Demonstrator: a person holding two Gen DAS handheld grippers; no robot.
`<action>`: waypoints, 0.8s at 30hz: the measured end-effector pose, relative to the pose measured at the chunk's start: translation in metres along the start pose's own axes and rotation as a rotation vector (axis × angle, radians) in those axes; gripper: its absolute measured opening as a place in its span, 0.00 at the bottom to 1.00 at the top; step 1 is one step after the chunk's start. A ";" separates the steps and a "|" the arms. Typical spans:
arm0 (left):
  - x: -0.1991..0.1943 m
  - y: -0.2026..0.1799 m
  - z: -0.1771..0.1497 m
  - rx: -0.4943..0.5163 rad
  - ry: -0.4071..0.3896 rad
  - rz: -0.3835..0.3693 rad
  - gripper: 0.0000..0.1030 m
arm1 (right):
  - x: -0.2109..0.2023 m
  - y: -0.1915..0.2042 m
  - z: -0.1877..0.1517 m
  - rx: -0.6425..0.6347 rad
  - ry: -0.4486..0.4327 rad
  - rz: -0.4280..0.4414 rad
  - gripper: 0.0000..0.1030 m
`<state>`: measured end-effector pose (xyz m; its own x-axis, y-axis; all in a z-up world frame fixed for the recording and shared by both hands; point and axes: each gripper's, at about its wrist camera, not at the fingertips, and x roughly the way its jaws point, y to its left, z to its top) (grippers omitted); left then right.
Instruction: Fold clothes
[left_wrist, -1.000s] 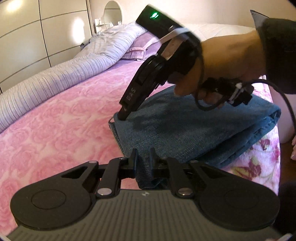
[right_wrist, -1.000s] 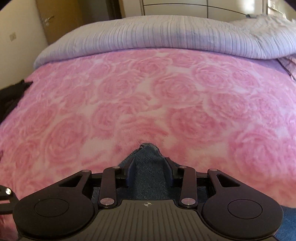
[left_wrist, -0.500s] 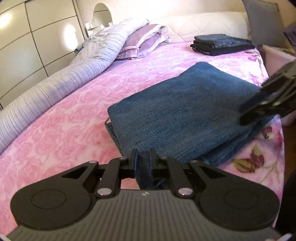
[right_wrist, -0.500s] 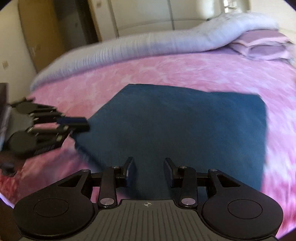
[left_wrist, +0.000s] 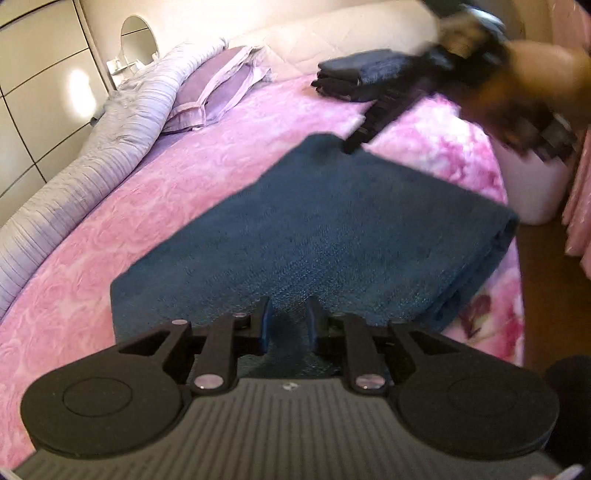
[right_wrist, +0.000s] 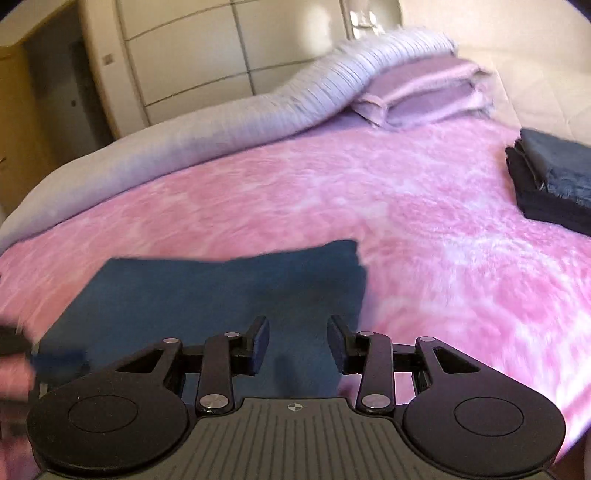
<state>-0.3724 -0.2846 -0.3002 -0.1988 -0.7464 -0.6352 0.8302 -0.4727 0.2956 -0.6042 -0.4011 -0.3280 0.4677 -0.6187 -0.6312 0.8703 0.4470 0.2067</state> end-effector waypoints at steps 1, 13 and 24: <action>0.000 0.000 -0.003 -0.013 -0.006 -0.001 0.13 | 0.014 -0.004 0.009 0.005 0.018 -0.001 0.38; 0.000 0.005 -0.002 -0.050 0.003 -0.018 0.13 | 0.053 -0.011 0.028 -0.044 0.026 -0.053 0.38; -0.026 0.020 -0.029 -0.088 -0.002 0.044 0.19 | -0.070 0.049 -0.086 -0.131 0.015 0.003 0.46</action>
<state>-0.3359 -0.2611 -0.2983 -0.1617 -0.7663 -0.6218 0.8807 -0.3963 0.2594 -0.6076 -0.2797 -0.3379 0.4670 -0.6080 -0.6420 0.8409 0.5300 0.1097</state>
